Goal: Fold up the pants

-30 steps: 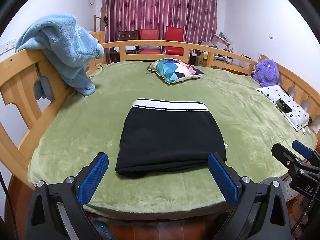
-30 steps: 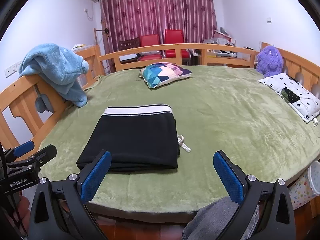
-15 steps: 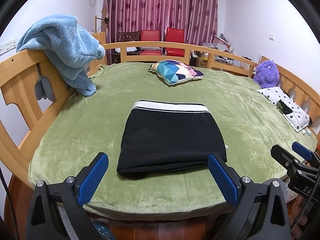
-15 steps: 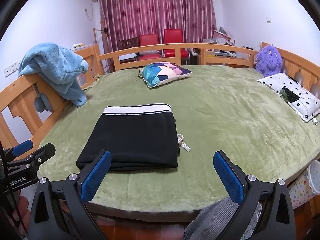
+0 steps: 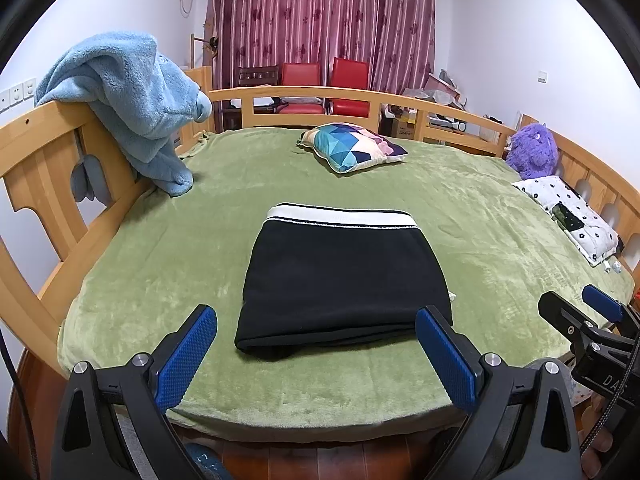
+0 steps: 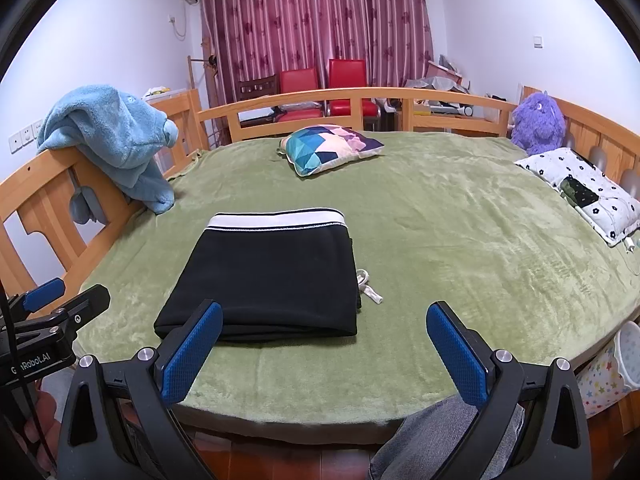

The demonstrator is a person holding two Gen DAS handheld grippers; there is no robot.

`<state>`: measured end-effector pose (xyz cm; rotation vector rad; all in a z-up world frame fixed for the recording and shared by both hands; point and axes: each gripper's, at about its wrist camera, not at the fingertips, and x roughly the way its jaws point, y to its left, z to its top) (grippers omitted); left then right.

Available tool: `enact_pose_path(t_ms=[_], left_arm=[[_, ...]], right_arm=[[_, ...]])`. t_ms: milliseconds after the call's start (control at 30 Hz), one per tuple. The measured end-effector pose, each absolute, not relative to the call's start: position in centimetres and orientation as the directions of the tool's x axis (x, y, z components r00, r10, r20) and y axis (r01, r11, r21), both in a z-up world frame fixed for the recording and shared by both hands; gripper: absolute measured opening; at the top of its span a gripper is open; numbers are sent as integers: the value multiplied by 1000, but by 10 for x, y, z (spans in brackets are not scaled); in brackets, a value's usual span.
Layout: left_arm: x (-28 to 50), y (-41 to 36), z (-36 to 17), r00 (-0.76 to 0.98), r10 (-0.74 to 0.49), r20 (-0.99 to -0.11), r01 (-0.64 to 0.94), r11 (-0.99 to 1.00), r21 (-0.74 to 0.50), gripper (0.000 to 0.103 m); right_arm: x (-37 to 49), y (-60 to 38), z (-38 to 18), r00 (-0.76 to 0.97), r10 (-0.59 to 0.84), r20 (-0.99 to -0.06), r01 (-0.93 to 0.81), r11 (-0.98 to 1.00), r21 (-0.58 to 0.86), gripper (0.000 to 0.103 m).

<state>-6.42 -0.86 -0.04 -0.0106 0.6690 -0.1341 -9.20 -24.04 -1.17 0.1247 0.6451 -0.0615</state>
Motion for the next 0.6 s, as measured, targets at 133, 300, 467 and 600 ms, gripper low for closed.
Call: enact_pose_path(t_ms=[133,300,467,600], left_arm=[[-64,-8,-1,776,-126,-618,121,991,-51,101],[-64,-9,-1,776,-127,-617,120,991,-52,101],[-64,-8,-1,777,-128,-617,121,991,-53,101],[-65,-7,1,778,-132,-615,123,991,-57,101]], right_arm=[[-93,-240,-11,797,-20,-603,97,991,95,101],[-93,-240,-10,797,-23,-603,100,990,95,101],[-94,-240,-9,797,-26,-603,104,990,94,101],[-94,-240,-9,799,-26,-601,103,990,94,101]])
